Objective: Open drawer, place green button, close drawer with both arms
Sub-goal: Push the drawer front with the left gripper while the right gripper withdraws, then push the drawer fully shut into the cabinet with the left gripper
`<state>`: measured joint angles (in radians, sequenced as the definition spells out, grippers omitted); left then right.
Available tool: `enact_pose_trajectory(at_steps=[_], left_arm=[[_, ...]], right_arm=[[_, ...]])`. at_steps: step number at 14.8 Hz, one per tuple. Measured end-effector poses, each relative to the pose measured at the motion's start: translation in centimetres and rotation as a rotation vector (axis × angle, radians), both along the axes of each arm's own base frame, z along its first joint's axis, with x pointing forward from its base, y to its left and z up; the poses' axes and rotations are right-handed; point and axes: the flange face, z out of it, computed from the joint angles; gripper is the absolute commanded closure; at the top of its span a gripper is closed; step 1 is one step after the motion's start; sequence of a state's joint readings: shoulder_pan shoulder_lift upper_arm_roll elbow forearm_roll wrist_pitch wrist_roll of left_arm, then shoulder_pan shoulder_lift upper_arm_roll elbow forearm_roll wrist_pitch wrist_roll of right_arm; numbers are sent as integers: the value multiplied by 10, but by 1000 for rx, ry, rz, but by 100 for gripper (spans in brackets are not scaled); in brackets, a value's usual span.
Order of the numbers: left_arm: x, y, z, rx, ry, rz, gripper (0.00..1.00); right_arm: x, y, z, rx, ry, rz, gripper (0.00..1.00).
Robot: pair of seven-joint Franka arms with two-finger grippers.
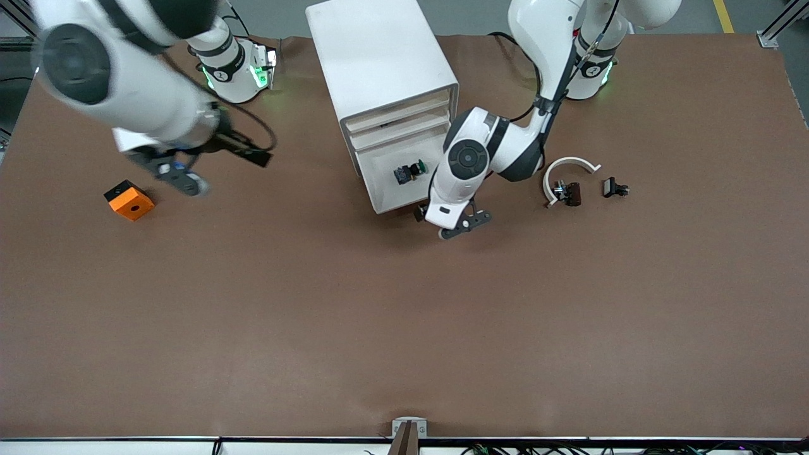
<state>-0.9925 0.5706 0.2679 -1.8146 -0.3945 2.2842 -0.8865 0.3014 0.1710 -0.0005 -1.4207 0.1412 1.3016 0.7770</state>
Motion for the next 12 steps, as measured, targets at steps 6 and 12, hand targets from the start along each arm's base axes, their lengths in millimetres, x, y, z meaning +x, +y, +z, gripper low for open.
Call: enact_pose_trajectory(at_steps=[6,12], left_arm=[[-44,-37,-13,-18,48,-82,0],[-96,-69,-25,-40,115,-152,0]], right_arm=[[28,-121,-17,58,-30,190,0],[28,-151,-10,75,-120,279,0]])
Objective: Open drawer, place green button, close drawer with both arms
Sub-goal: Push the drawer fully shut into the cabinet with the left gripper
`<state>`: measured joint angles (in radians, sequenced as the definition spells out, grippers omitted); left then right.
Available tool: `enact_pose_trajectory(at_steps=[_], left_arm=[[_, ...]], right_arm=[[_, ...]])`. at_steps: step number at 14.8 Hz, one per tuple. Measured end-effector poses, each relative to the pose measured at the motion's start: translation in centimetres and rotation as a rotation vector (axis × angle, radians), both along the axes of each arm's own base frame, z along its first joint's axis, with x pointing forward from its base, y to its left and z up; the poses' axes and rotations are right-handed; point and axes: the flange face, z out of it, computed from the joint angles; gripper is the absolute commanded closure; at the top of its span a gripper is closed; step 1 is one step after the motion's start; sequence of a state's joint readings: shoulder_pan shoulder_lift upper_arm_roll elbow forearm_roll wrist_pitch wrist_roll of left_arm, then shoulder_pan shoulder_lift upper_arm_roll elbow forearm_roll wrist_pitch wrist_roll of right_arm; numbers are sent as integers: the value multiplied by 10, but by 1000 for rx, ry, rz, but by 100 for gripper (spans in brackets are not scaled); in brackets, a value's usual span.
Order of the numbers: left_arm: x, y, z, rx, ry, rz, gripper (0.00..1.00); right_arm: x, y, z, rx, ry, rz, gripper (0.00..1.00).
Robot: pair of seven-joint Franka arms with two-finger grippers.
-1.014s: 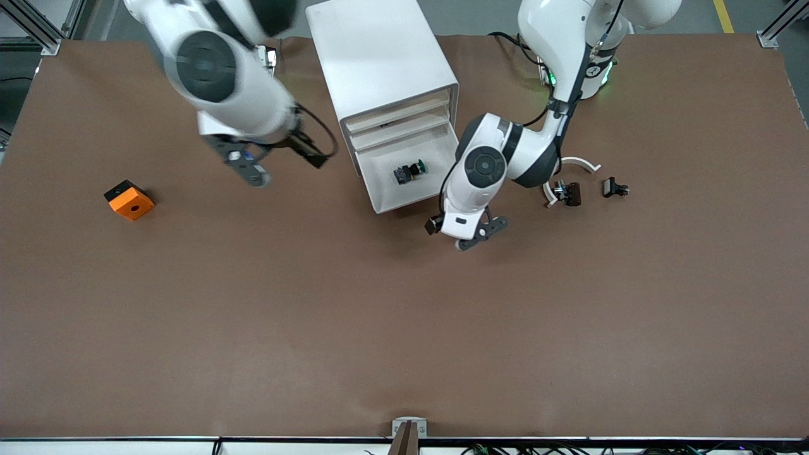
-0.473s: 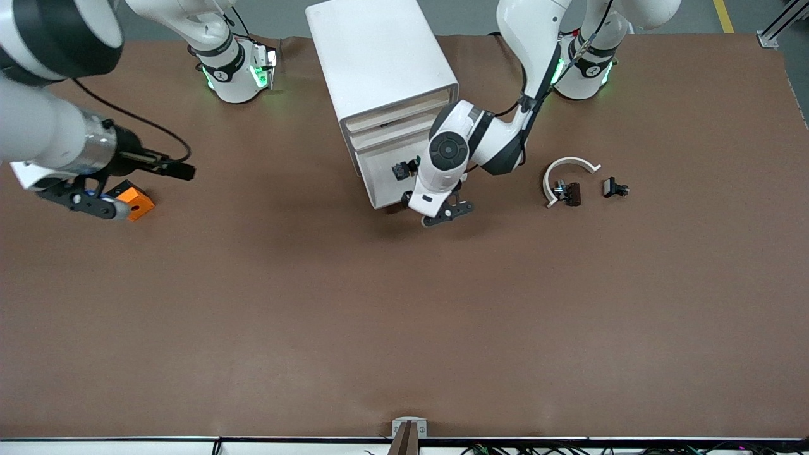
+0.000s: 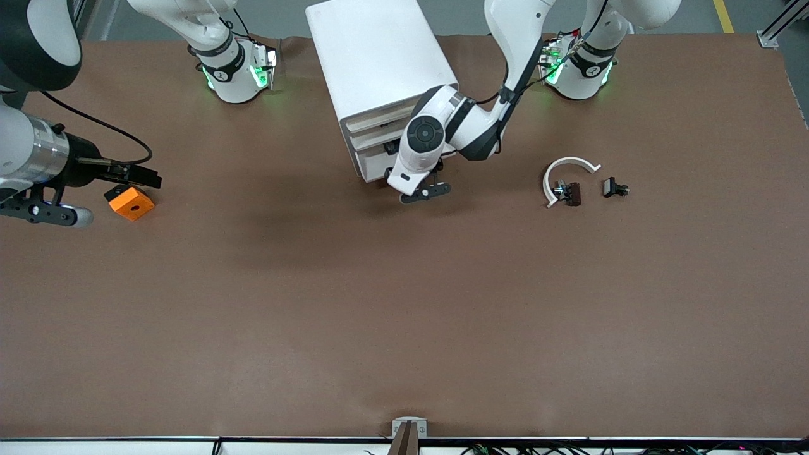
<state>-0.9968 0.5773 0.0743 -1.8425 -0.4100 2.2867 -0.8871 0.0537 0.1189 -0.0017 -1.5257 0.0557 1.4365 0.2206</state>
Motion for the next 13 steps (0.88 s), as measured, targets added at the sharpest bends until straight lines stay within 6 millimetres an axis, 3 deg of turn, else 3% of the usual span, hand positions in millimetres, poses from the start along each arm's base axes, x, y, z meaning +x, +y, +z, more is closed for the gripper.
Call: enact_pose_trajectory(at_steps=[4,9,11,13], left_arm=[[-22,-13,-1,-10,34,2,0],[-24,-16,2,-29,52,26,0],[-16,-12,4,-34,46,40,0],[14,1,13,-54,23,89,0]], right_arm=[[-19,1,9,-3,-49,11,0],[-26,-1,34,-4,-104,18,0],[-25,-12,37,-2,-114,37,0],[-24,-26,42,1,-128,42,0]])
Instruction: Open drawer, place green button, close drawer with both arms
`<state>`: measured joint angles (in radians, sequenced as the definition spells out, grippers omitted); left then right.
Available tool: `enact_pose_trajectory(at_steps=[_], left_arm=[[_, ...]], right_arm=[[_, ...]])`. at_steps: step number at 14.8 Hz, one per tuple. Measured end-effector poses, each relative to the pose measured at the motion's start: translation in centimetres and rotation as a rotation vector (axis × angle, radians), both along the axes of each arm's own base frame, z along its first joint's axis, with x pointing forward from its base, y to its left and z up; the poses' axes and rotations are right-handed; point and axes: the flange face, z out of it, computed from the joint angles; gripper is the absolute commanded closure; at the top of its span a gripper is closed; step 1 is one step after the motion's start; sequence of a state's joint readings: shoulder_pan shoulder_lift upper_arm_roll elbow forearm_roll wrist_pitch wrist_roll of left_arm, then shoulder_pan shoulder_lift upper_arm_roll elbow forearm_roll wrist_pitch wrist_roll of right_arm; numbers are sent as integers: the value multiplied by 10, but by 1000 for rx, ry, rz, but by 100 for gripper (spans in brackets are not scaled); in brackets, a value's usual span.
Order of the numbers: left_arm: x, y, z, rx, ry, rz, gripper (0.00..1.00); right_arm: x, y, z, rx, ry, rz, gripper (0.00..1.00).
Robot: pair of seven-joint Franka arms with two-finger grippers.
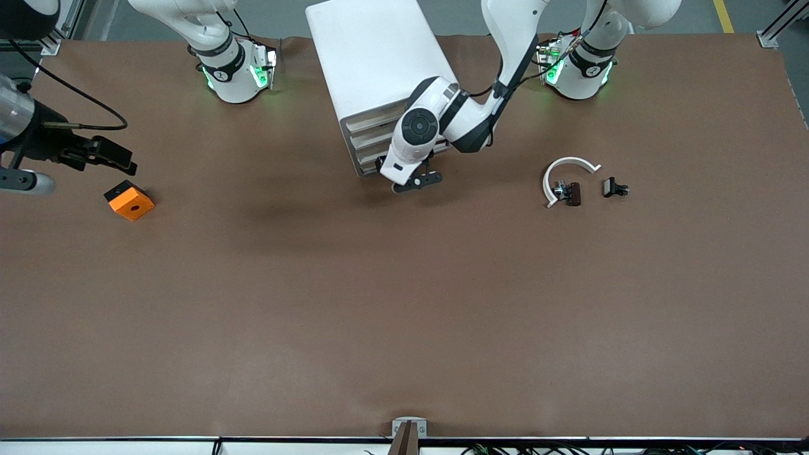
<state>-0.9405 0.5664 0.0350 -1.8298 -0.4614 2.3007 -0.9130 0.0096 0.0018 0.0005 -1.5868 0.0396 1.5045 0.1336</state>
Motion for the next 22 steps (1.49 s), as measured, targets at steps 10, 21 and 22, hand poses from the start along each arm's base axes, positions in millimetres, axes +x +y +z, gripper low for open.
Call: enact_pose_trajectory(at_steps=[10,21,22], left_arm=[[194,188,105,58,-256,167,0],[216,350,321,178,-230,66,0],[217,350,326,196,-249,38,0]], right_arm=[[2,-5,37,0,-84,0,0],[2,-6,40,-10,-90,1,0],[2,-6,40,-10,-90,1,0]])
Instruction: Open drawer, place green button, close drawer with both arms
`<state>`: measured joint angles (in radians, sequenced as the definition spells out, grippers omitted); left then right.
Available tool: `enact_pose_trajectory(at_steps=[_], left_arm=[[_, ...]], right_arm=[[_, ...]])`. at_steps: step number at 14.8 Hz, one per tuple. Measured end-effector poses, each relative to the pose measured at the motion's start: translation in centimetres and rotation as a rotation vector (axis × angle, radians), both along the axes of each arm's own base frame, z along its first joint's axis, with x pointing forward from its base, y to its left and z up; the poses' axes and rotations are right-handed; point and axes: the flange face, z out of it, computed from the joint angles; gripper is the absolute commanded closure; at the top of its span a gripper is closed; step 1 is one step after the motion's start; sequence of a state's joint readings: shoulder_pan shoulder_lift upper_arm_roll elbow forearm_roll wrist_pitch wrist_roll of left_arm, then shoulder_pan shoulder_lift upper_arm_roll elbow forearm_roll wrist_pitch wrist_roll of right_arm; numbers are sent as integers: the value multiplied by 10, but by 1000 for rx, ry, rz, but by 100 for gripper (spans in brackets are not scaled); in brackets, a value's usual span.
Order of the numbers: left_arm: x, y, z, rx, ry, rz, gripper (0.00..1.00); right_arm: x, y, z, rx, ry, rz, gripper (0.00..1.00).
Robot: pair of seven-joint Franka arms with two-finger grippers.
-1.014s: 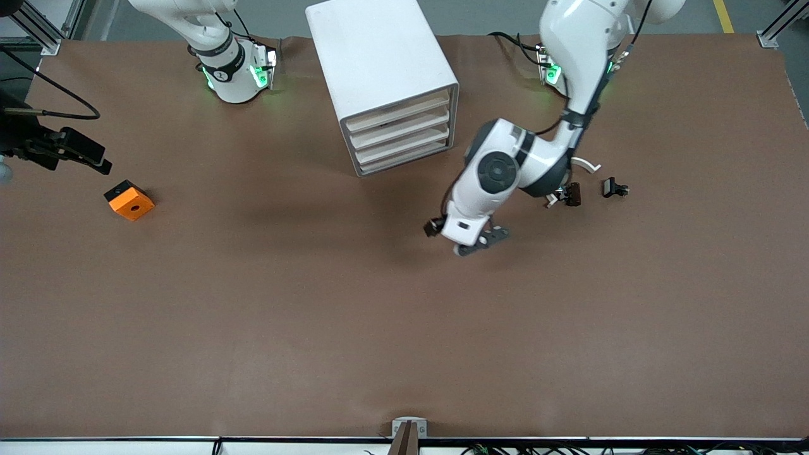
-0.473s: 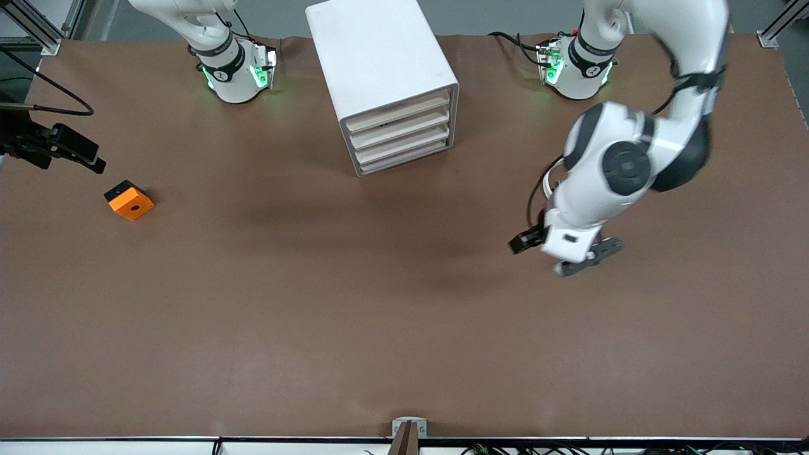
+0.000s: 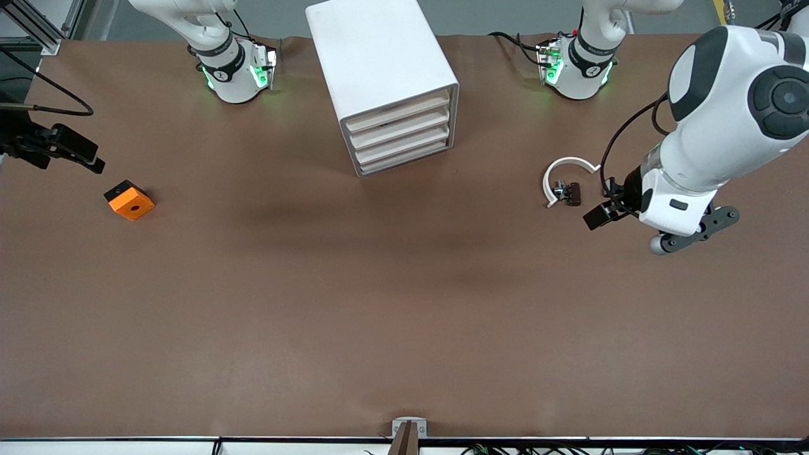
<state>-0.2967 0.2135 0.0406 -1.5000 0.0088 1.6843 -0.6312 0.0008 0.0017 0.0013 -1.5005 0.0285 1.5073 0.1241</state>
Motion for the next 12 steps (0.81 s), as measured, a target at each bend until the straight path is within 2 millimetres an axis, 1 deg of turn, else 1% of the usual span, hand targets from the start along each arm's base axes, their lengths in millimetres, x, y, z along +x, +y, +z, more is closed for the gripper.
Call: enact_pose_trajectory(at_steps=[3,4,5,7,9,11,12], left_arm=[[3,2,21,14,-45,-54,0],[3,7,29,13,-55,-57,0],[2,16,36,14,-53,-60,0],[-3,45,51,14,-47,-79,0],[-11,82,67,8,-48,-122,0],[-24,121,78,-2,-48,-165,0],[-32,135,82,-7,-48,-179,0]], right_arm=[[0,0,0,0,0,0,0],[0,0,0,0,0,0,0],[0,0,0,0,0,1,0],[0,0,0,-1,0,1,0],[0,0,0,-1,0,1,0],[0,0,0,-1,0,1,0],[0,0,0,-1,0,1,0]])
